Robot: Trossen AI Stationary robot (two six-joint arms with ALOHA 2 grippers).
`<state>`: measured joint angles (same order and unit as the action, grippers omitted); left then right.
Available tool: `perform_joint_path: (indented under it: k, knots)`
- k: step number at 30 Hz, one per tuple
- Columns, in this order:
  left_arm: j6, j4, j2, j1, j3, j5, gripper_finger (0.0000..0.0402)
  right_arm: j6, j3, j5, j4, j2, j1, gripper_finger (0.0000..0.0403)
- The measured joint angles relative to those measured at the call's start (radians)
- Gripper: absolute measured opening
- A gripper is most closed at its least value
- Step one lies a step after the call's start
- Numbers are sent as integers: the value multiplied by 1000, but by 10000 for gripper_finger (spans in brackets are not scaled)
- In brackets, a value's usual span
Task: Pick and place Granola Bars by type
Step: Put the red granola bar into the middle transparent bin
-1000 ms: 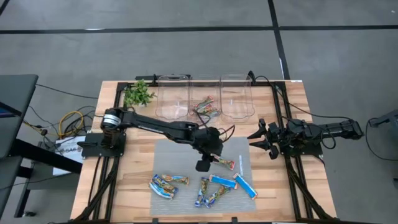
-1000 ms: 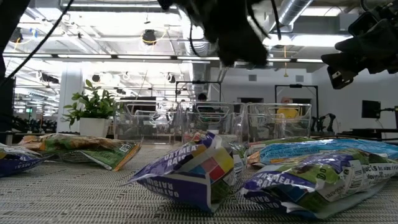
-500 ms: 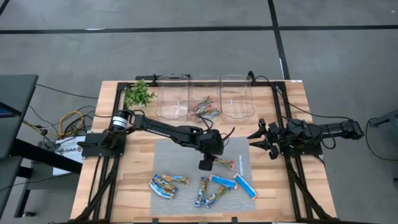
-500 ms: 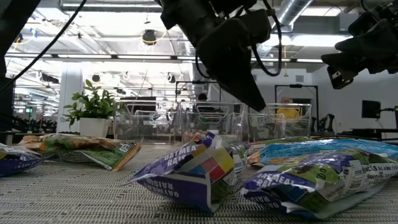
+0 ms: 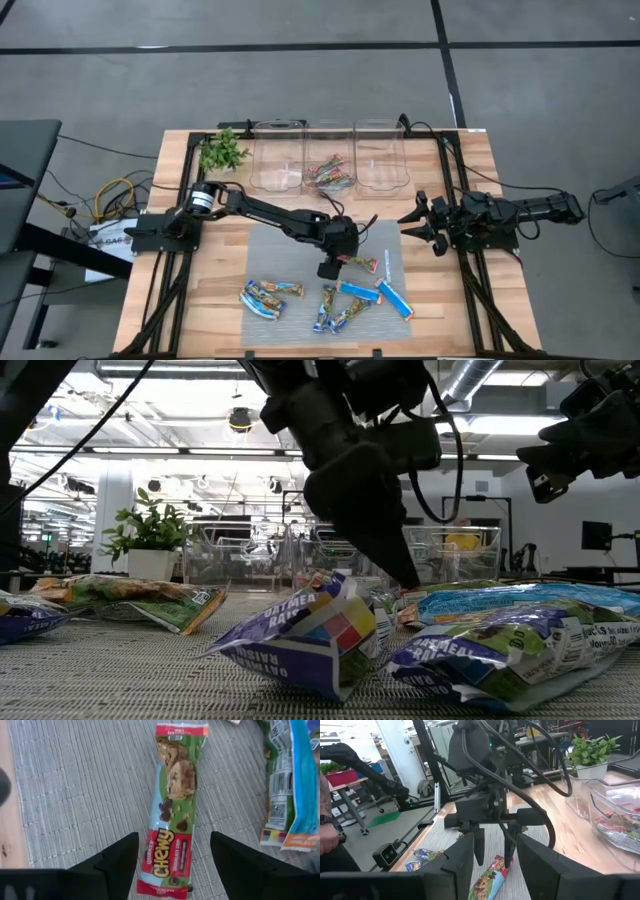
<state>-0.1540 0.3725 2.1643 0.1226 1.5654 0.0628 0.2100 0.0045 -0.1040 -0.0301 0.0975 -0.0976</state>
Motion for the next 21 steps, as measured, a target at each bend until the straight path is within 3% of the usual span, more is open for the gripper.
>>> perform_joint_path:
  k: [14, 21]
  knots:
    - [-19, -17, 48, 4, 1, 4, 218, 0, 0, 0, -4, 0, 0, 142]
    - [-19, -19, 48, 3, 2, -18, 184, 0, 0, 0, -1, 0, 0, 143]
